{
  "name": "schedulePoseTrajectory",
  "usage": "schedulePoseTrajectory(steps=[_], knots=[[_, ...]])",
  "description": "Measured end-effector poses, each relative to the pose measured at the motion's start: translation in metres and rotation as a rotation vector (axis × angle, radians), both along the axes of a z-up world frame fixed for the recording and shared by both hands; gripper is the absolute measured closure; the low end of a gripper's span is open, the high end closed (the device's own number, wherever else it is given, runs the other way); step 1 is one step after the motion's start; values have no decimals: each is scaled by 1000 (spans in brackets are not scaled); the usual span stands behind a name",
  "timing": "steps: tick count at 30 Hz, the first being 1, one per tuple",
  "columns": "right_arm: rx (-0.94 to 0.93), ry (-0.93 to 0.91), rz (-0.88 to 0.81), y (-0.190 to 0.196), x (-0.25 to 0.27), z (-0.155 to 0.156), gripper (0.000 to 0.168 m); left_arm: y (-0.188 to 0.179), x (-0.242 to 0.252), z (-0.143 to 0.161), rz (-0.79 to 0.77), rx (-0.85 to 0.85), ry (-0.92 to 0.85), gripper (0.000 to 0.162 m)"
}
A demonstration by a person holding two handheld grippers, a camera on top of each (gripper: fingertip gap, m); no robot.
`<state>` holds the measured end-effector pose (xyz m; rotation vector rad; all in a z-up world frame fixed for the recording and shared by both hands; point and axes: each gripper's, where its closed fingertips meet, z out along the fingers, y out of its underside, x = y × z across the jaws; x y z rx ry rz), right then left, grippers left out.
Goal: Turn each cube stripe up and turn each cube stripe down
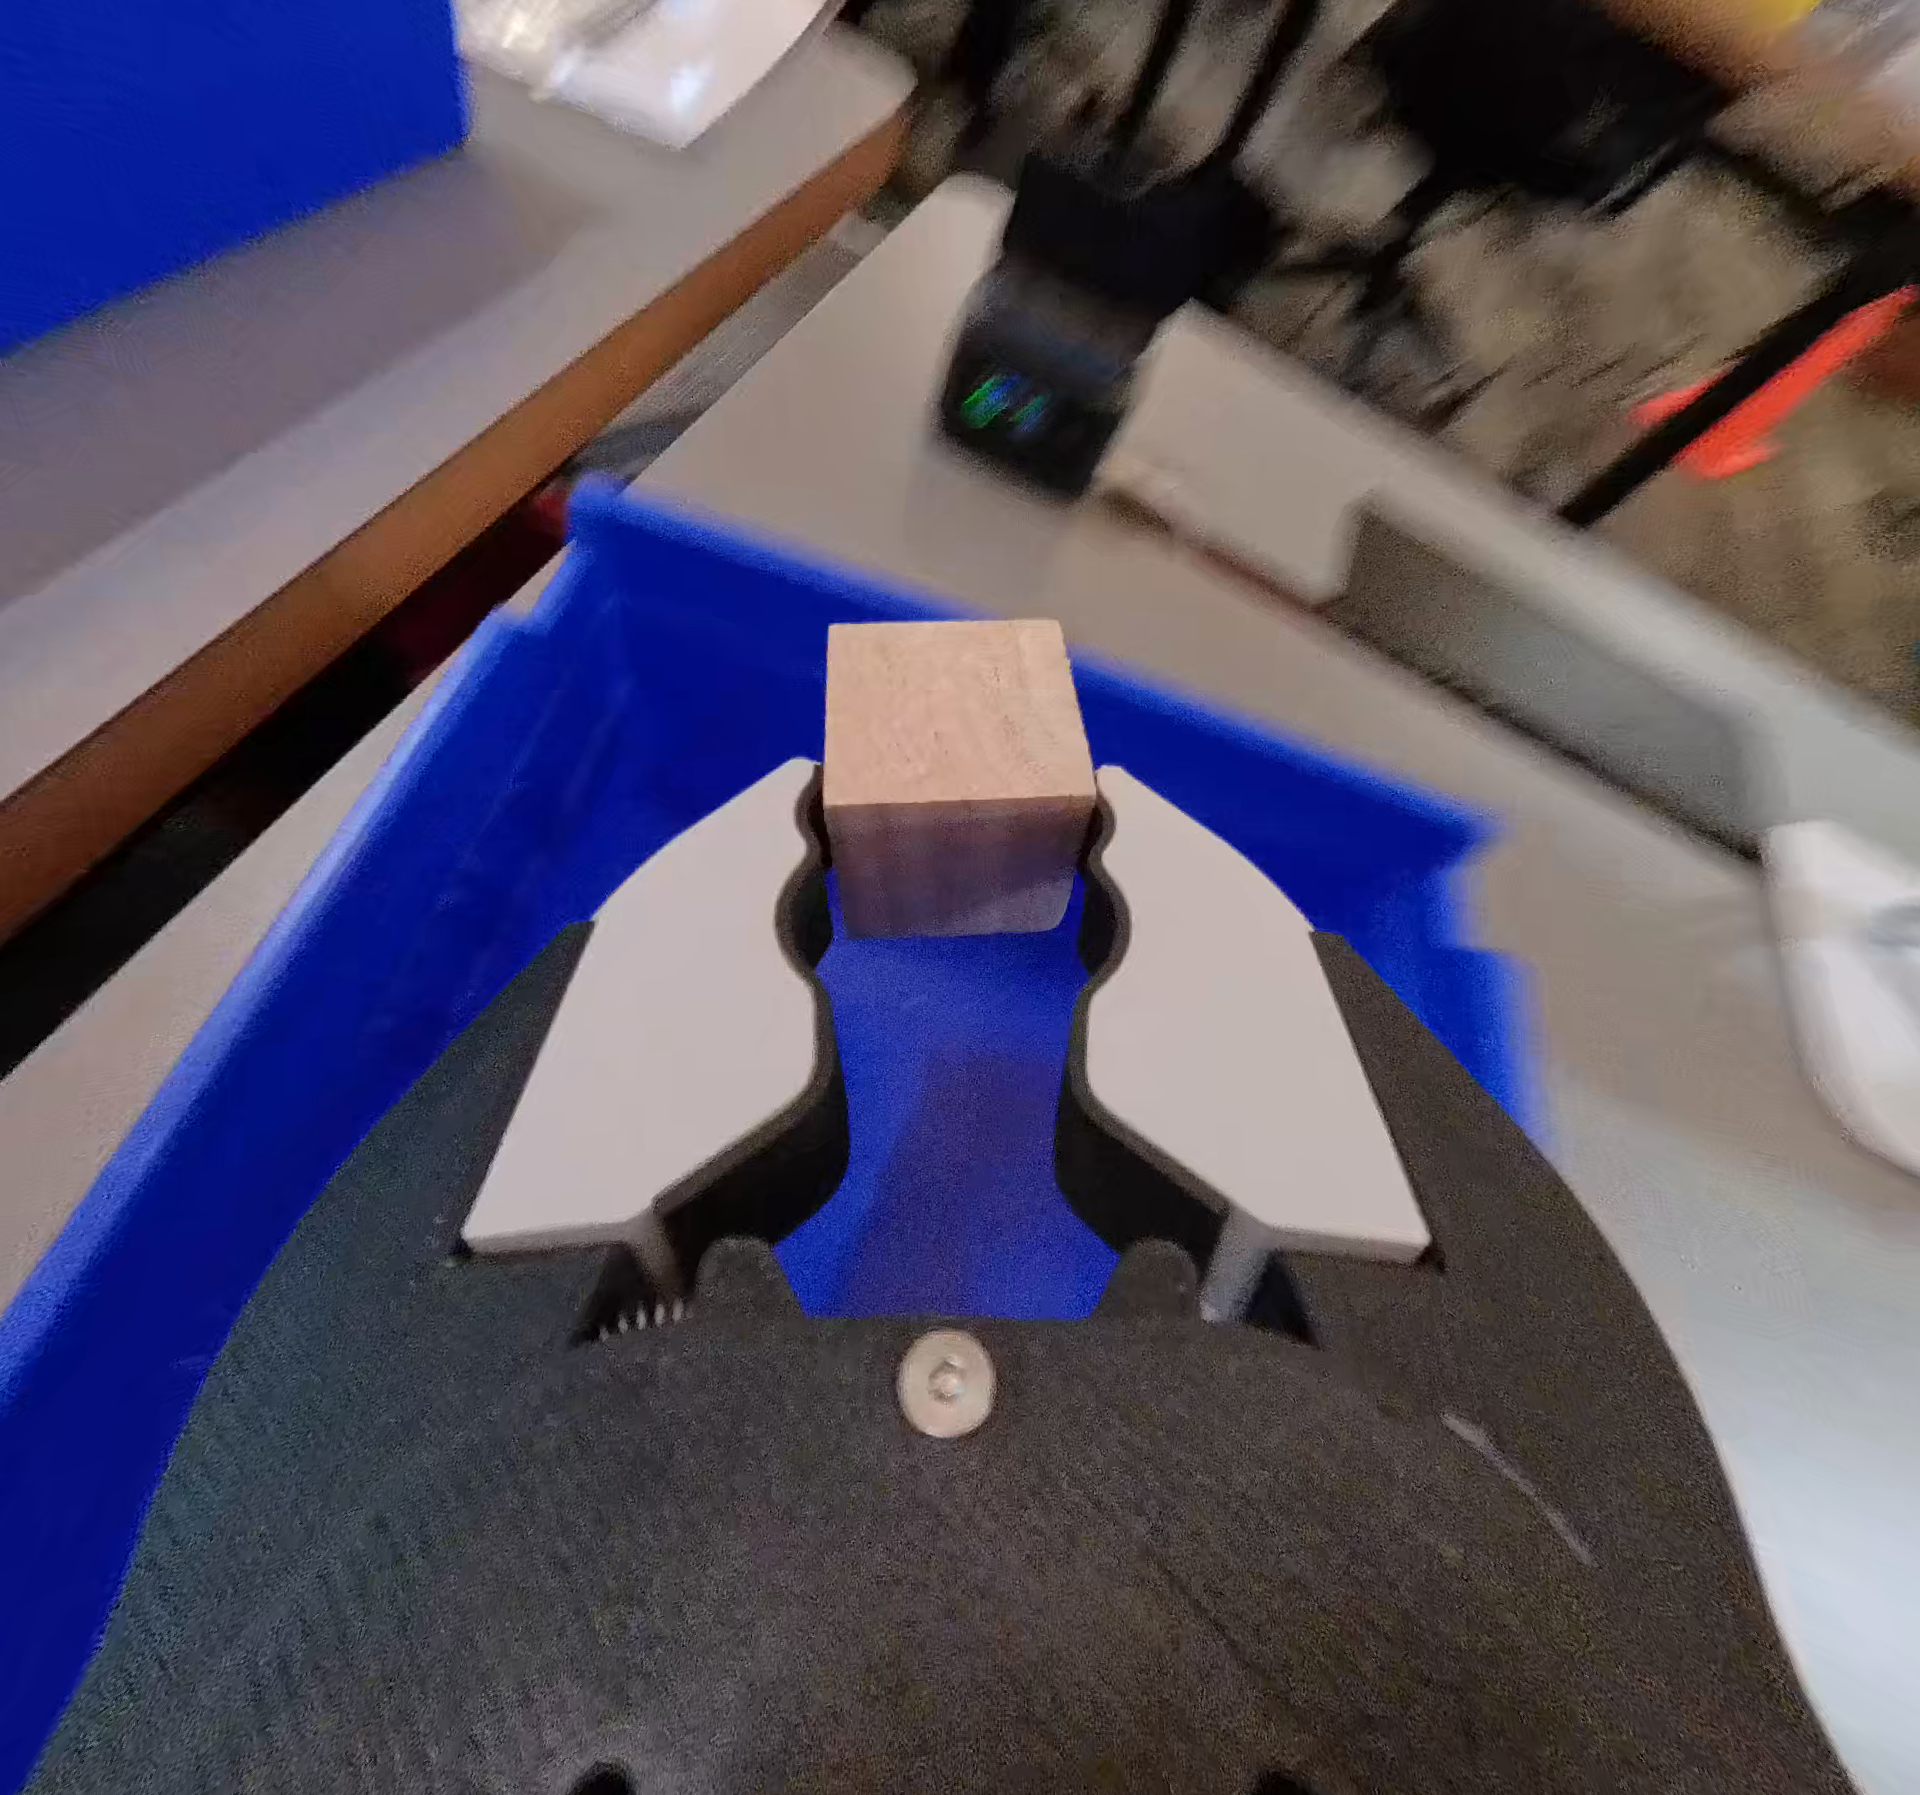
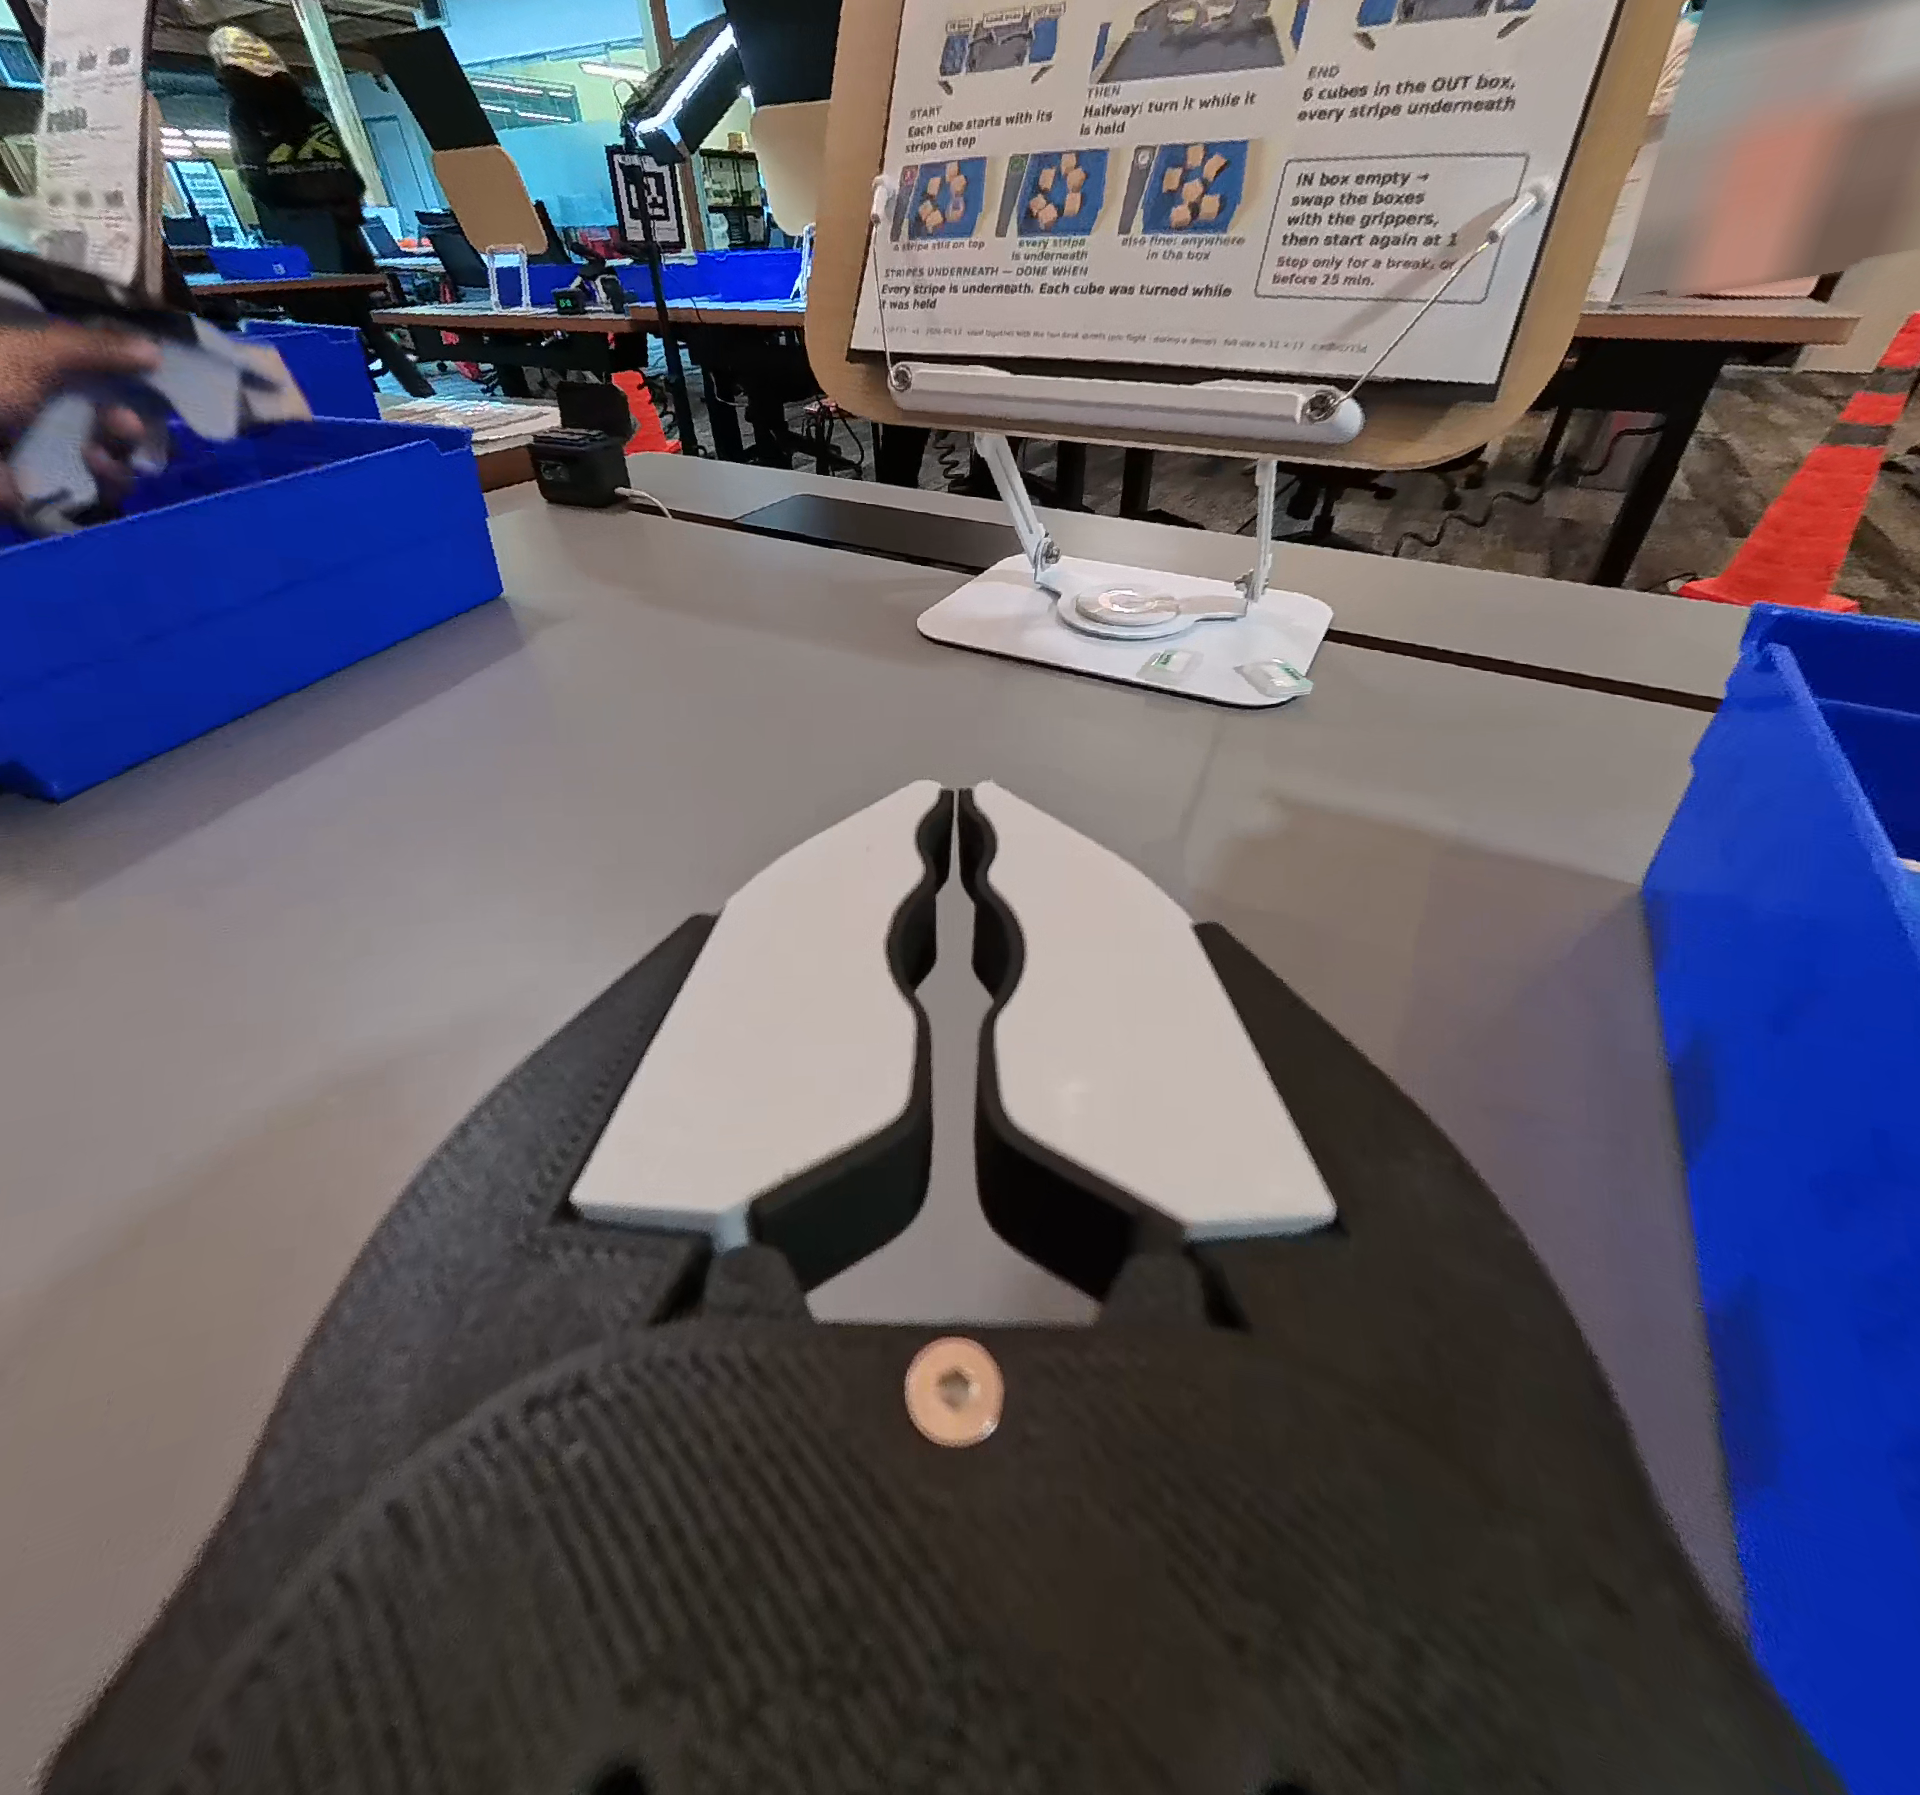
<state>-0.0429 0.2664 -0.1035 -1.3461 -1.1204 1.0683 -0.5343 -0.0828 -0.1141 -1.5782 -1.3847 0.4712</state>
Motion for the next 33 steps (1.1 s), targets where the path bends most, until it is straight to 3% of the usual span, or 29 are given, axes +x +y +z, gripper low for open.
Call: schedulePoseTrajectory(steps=[3,6,8,11,14,17,23,28,33], knots=[[8,1,9,-2,-1,1,167,48,37,86,-229,308,169,117],[37,6,13,-3,-2,4,167,103,114,166,-620,658,300,117],[37,27,29,-5,-1,10,165,130,167,197,-830,862,298,117],[-7,75,87,-14,2,19,157,161,235,218,-1071,1141,224,118],[-135,136,180,-28,5,30,141,185,288,215,-1222,1384,111,118],[-302,192,266,-42,9,40,124,218,333,187,-1288,1484,-20,117],[-521,287,392,-62,14,56,113,271,421,125,-1399,1461,-290,117],[-652,329,350,-51,14,56,107,288,478,102,-1496,1379,-380,117],[-683,346,394,-53,15,60,107,296,496,90,-1488,1312,-373,117]])
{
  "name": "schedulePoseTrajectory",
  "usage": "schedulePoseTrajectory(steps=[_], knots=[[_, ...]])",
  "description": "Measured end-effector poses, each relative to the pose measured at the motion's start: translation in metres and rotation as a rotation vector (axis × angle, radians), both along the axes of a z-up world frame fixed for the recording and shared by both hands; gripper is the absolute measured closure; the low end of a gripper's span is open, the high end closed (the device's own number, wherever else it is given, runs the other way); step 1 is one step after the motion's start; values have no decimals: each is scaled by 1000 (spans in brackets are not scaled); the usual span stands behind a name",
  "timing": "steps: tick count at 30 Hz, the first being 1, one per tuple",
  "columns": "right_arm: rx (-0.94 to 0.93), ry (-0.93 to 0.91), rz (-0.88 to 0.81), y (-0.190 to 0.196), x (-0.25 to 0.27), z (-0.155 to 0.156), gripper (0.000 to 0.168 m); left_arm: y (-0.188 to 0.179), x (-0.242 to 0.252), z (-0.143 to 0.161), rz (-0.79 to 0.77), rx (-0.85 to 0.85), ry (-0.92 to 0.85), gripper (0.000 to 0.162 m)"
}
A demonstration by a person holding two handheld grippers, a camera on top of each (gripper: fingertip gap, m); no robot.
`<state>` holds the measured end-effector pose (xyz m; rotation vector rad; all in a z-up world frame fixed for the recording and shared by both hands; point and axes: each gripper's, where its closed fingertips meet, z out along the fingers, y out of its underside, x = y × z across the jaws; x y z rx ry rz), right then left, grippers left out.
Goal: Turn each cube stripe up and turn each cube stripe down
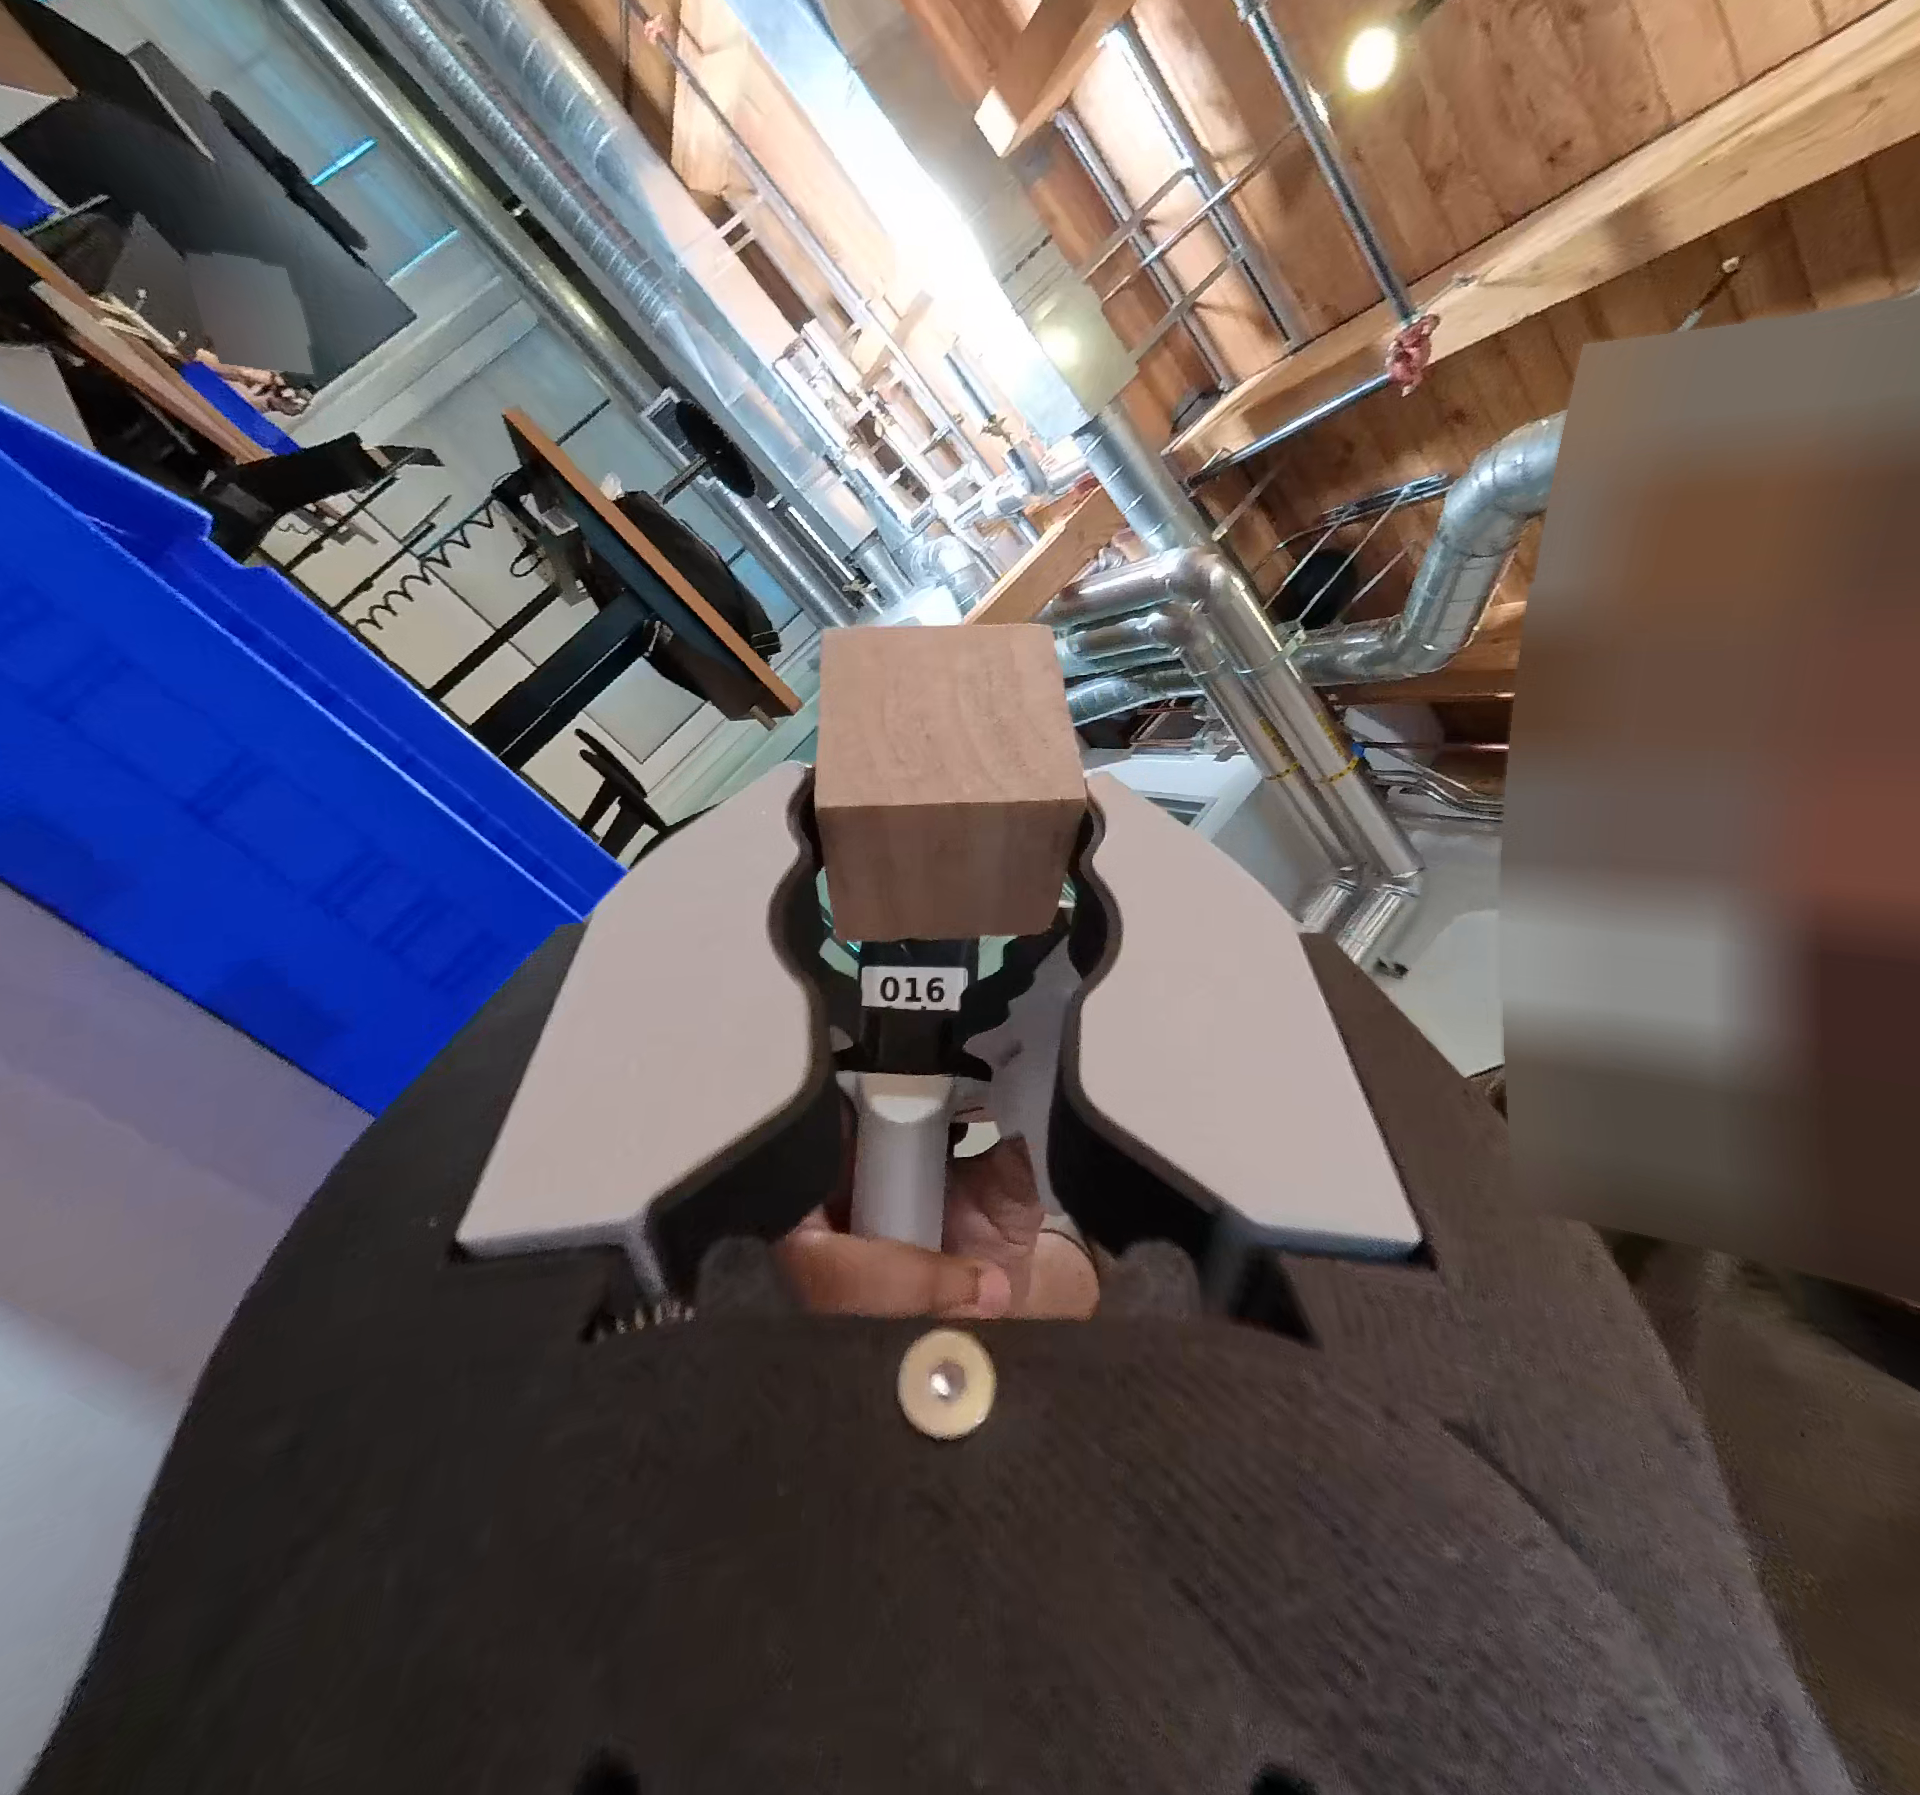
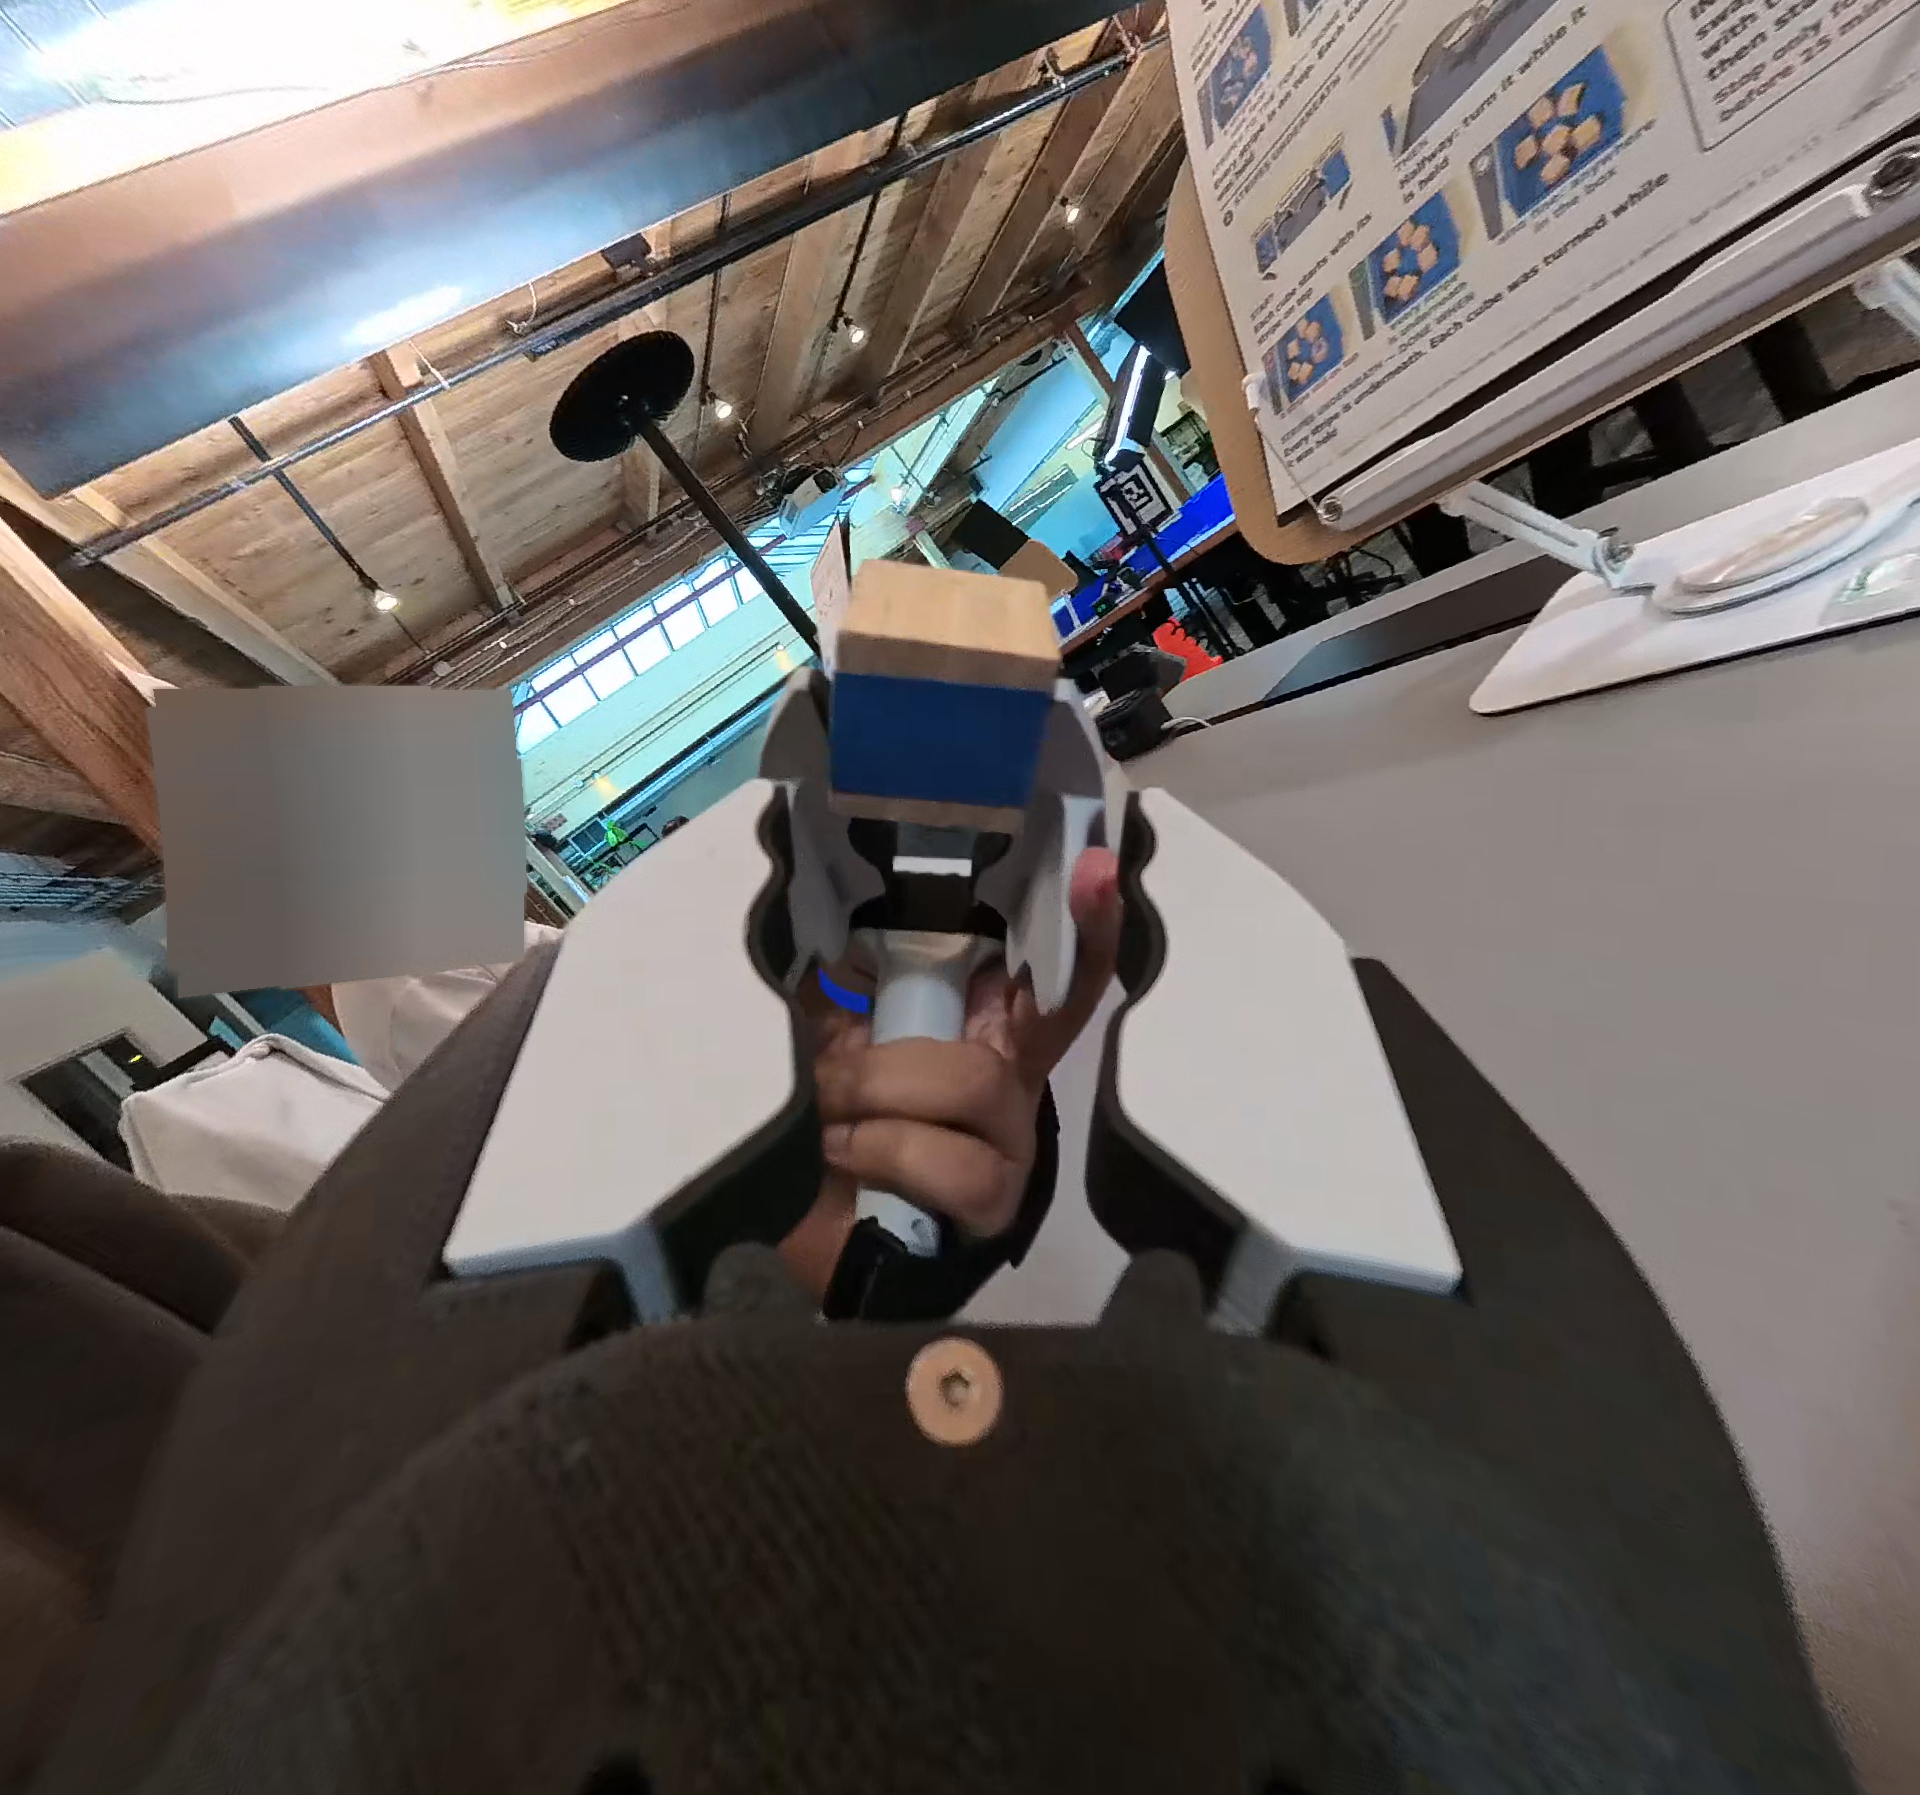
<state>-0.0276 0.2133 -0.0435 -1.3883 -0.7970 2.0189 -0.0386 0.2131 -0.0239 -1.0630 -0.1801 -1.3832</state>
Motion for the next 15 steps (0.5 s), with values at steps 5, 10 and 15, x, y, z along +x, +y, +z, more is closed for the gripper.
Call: schedulePoseTrajectory(steps=[5,10,15], knots=[[42,-3,10,-8,-2,-1,108,2,0,-6,13,-29,-22,117],[75,-15,-14,-7,-5,-3,110,1,4,-6,2,-41,-32,117],[104,-2,-40,-5,-3,-1,123,1,11,-10,-21,-55,-44,117]])
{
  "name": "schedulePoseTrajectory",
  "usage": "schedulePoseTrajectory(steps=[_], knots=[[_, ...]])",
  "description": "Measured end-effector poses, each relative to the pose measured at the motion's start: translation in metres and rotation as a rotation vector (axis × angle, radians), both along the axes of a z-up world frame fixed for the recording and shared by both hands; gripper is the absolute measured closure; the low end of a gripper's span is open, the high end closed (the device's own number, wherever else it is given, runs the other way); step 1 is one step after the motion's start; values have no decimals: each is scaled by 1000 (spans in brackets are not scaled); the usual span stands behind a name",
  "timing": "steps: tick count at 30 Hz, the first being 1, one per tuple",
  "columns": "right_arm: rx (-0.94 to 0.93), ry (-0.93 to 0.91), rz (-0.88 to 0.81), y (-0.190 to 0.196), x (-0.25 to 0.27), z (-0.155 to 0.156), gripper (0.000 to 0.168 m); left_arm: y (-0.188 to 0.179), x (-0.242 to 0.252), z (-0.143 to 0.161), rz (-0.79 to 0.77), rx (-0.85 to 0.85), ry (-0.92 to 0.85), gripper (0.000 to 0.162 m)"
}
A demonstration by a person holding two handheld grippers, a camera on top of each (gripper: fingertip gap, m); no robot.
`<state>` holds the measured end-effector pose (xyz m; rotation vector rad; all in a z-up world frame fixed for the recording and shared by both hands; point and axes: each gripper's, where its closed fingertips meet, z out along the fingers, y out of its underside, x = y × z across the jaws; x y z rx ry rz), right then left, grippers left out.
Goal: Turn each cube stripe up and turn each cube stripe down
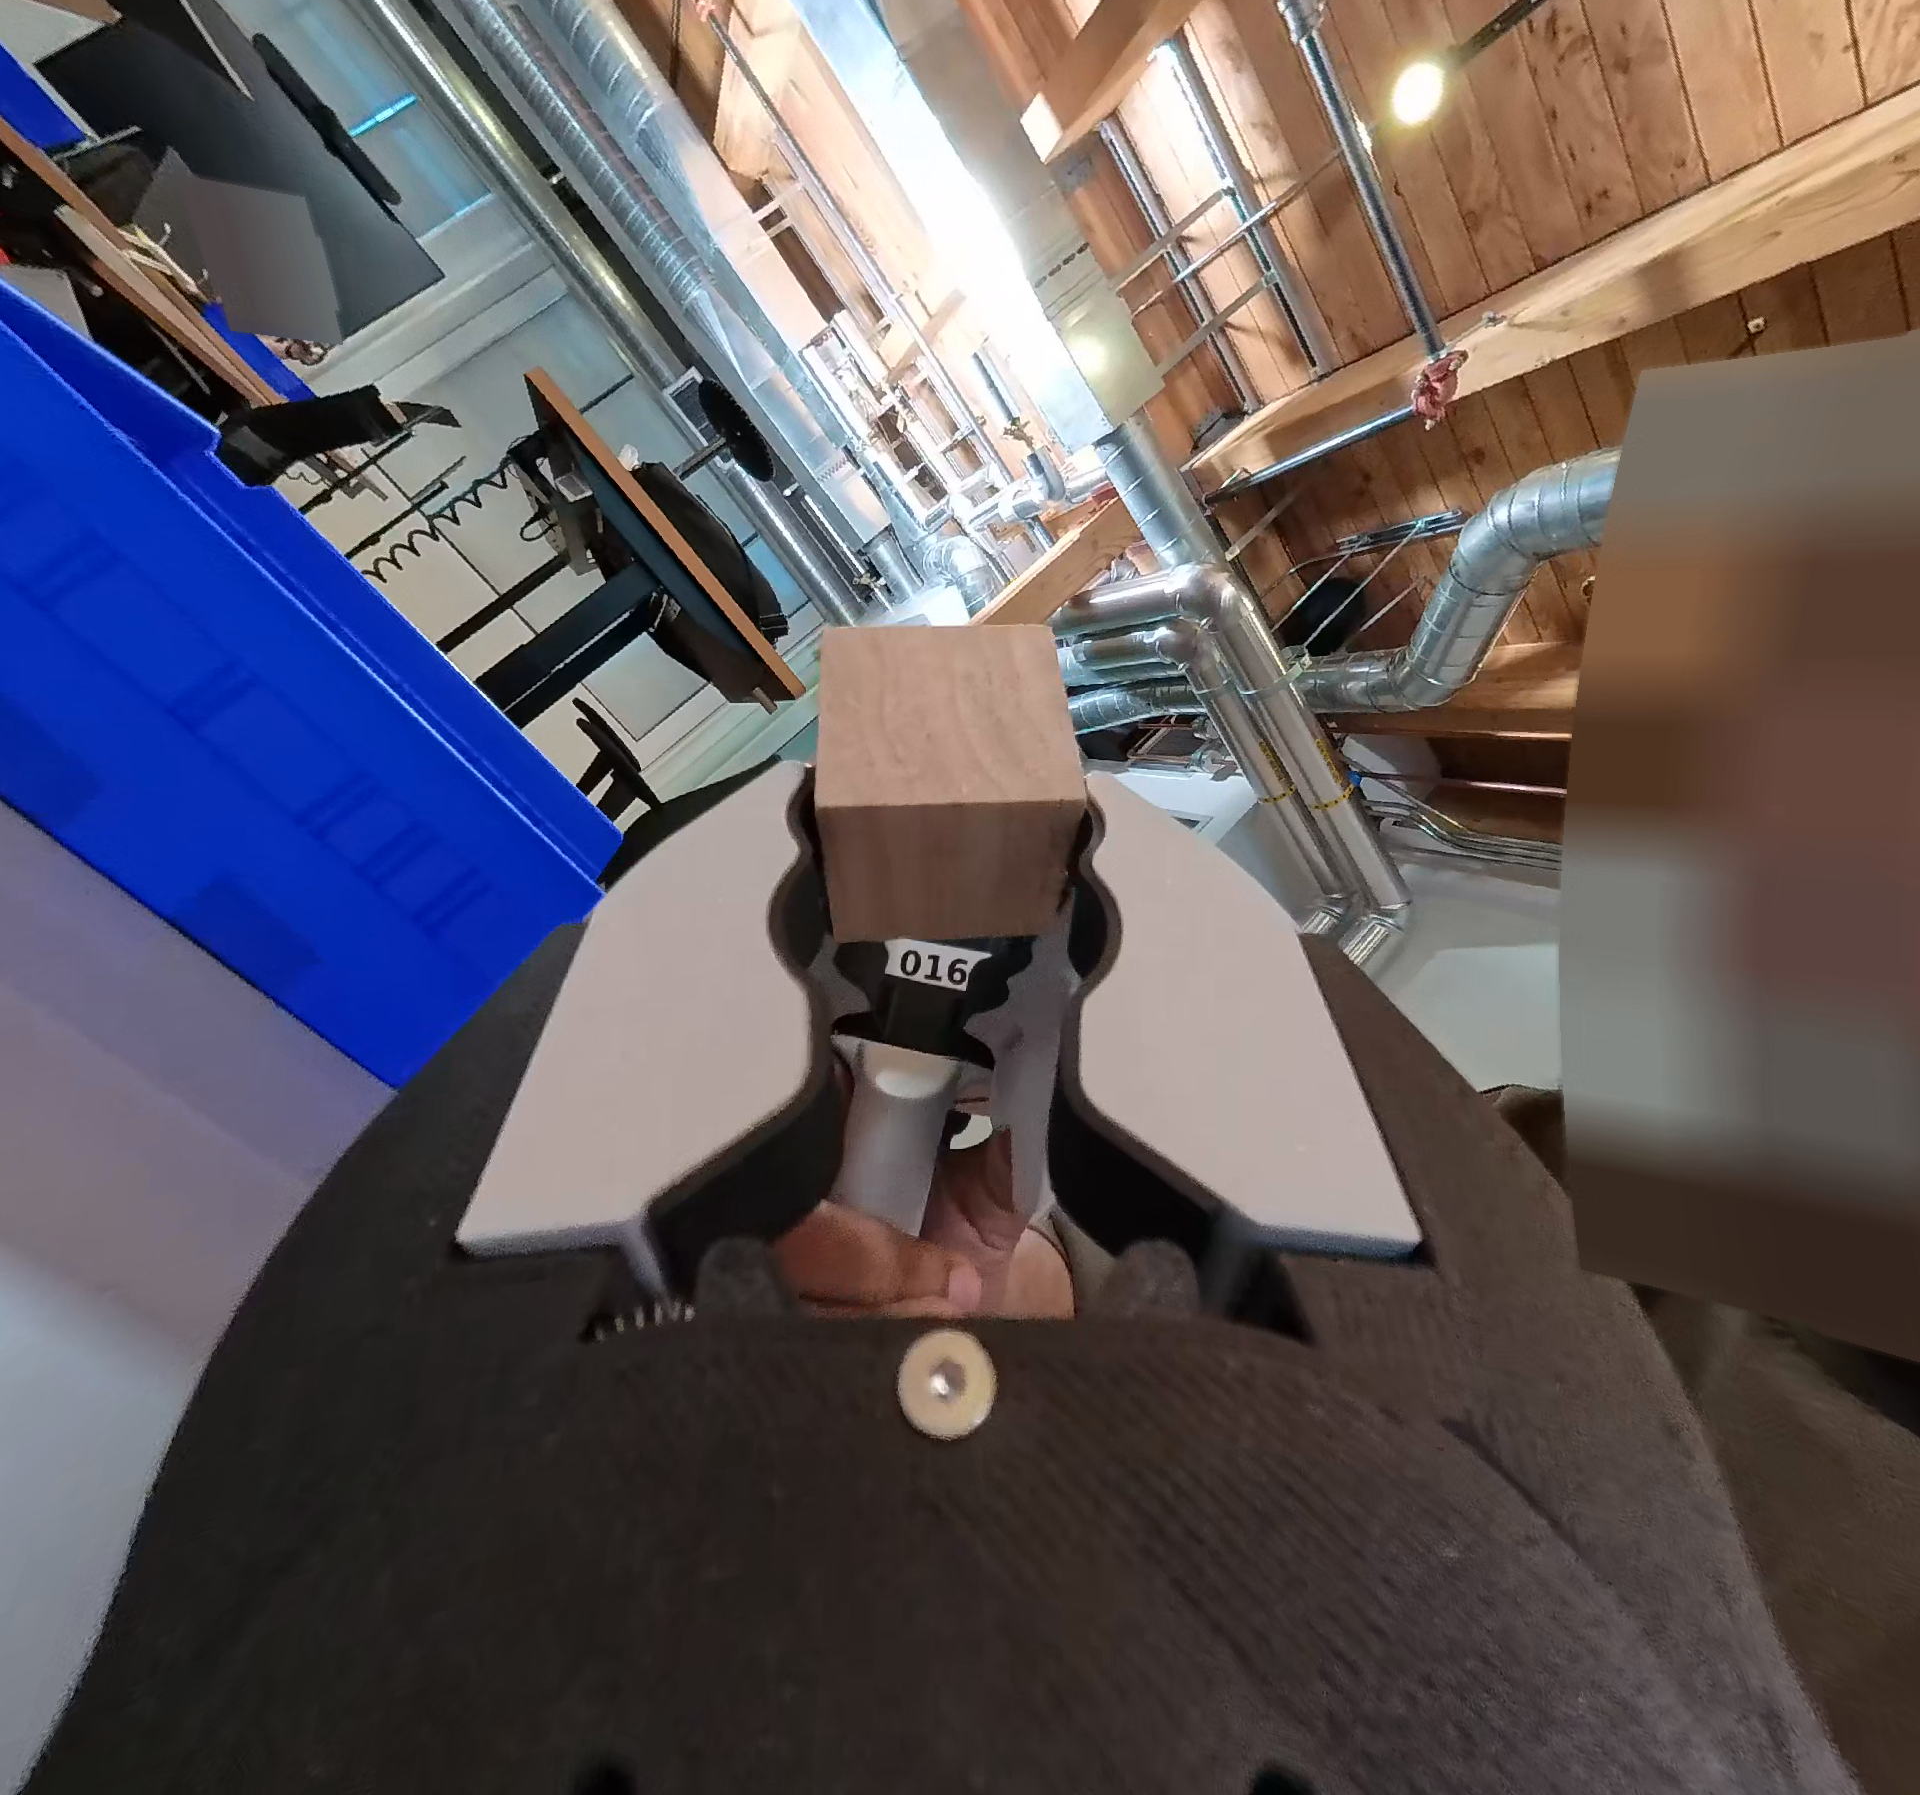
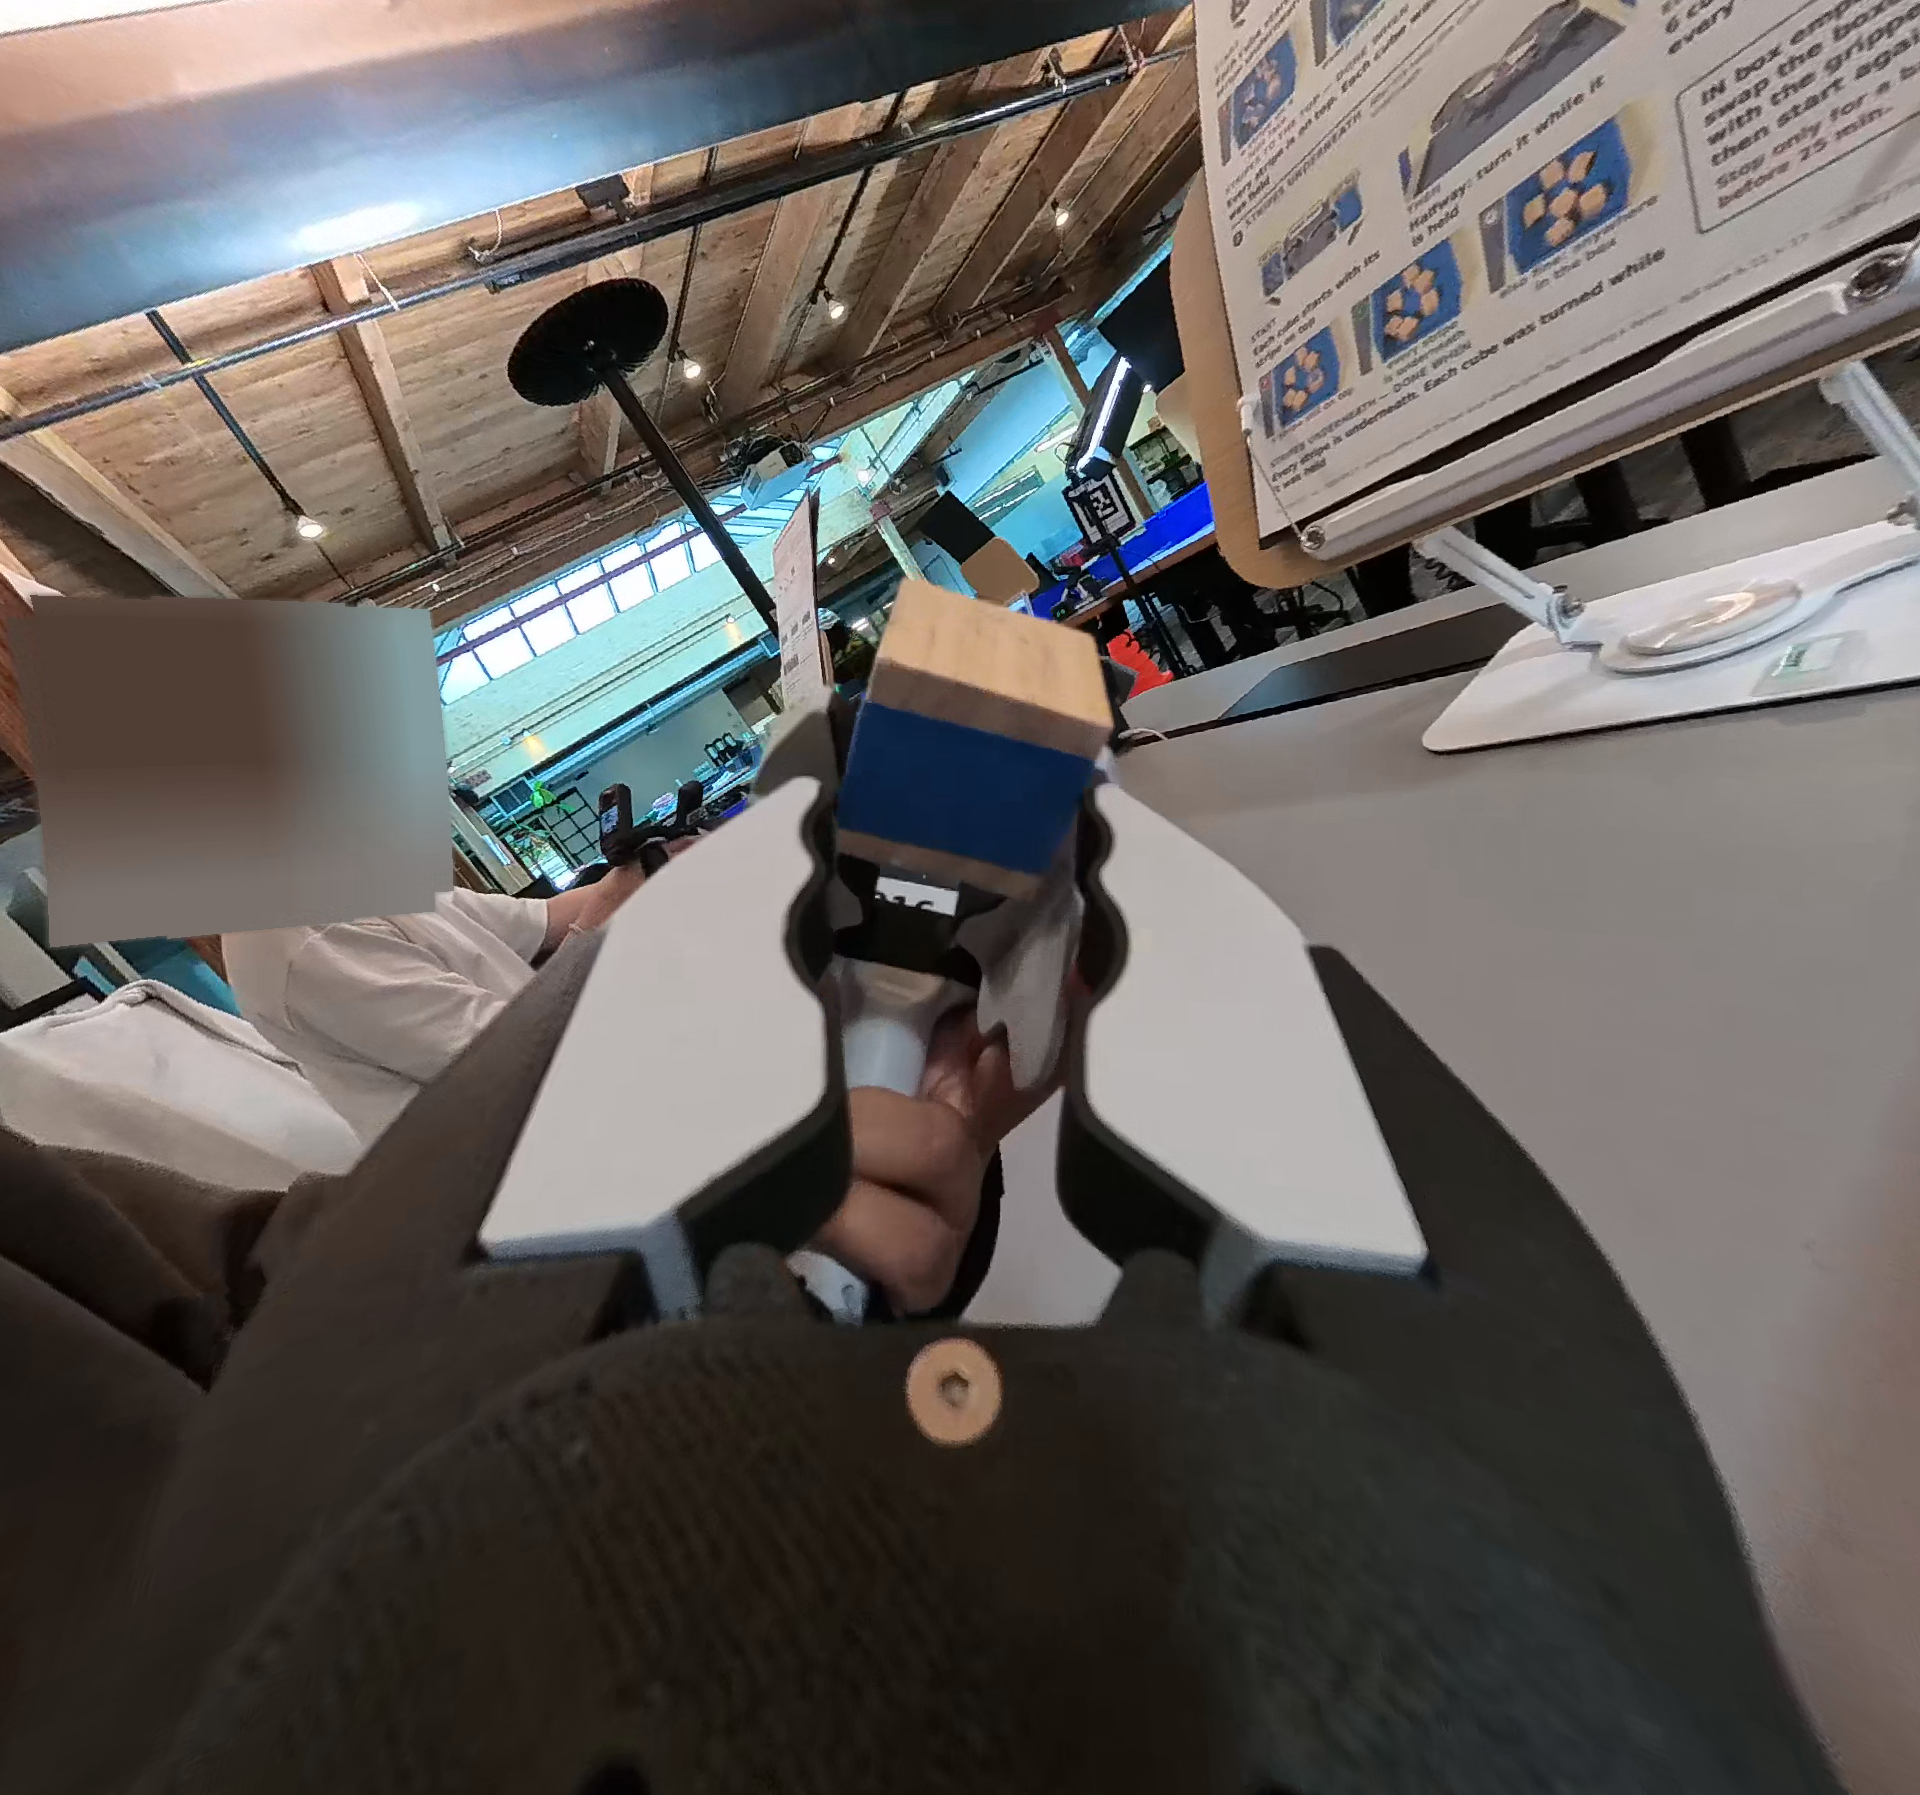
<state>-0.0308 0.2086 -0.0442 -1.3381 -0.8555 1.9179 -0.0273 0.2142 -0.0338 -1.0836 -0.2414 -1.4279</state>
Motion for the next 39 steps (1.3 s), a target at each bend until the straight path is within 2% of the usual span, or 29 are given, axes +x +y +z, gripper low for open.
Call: schedulePoseTrajectory(steps=[6,22,27,35,39], knots=[[-19,10,44,2,3,3,125,0,5,-1,-23,4,4,117],[-19,11,34,17,8,3,126,2,-9,-8,1,-26,42,115],[-19,-3,56,14,7,1,126,3,-10,-12,6,-44,69,121],[21,-1,-11,18,6,1,125,3,-9,-17,-16,-53,44,121],[34,-45,-49,20,1,-7,108,3,-15,-14,9,-47,22,121]])
